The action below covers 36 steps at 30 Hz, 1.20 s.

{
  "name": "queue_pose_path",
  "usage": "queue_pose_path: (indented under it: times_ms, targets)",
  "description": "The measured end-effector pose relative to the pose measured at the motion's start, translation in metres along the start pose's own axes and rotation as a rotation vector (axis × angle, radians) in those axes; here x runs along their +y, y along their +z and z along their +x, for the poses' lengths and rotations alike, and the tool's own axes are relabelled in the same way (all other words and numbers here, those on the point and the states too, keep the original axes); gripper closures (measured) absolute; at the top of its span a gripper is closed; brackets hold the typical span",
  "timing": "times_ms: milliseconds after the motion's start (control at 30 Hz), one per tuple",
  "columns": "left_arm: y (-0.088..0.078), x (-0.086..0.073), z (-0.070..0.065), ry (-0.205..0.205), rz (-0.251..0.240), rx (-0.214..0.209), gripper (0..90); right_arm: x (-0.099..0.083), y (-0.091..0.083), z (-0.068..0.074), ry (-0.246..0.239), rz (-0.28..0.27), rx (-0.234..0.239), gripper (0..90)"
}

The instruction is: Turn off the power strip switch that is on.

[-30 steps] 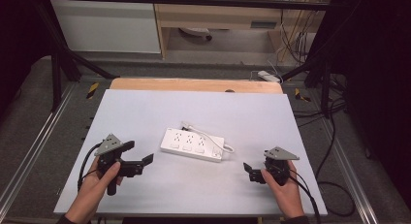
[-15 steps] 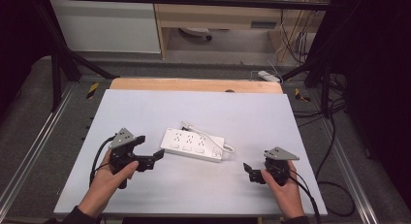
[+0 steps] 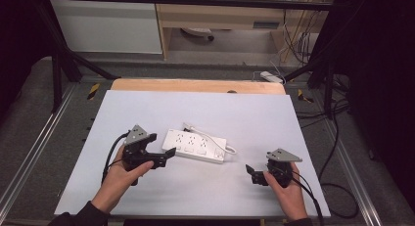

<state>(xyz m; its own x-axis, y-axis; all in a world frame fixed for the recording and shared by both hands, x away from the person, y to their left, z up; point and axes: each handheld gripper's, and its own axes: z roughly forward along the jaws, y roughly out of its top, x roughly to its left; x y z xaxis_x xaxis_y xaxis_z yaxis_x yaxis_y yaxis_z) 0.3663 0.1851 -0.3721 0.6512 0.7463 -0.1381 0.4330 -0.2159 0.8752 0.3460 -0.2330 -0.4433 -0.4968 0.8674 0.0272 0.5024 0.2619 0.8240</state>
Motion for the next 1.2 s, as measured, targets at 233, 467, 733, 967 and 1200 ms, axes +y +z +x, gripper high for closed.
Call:
queue_pose_path:
  times_ms: [233, 467, 733, 967, 1200]
  targets:
    - [0.009, 0.003, -0.006, 0.012, 0.008, -0.010, 9.6, 0.000, 0.000, 0.000, 0.000, 0.001, 0.000, 5.0]
    - [0.018, 0.004, -0.011, 0.014, 0.012, -0.013, 11.0, 0.000, 0.000, 0.000, -0.003, 0.002, 0.001, 5.0]
    - [0.028, 0.004, -0.014, 0.018, 0.026, -0.009, 13.2, 0.000, 0.000, 0.000, -0.004, 0.003, 0.001, 4.9]
    - [0.036, 0.003, -0.019, 0.034, 0.046, -0.009, 17.3, -0.001, 0.000, 0.000, -0.005, 0.004, 0.001, 4.9]
    - [0.045, 0.001, -0.022, 0.039, 0.068, -0.019, 33.4, 0.000, 0.000, 0.000, -0.005, 0.003, 0.003, 4.9]
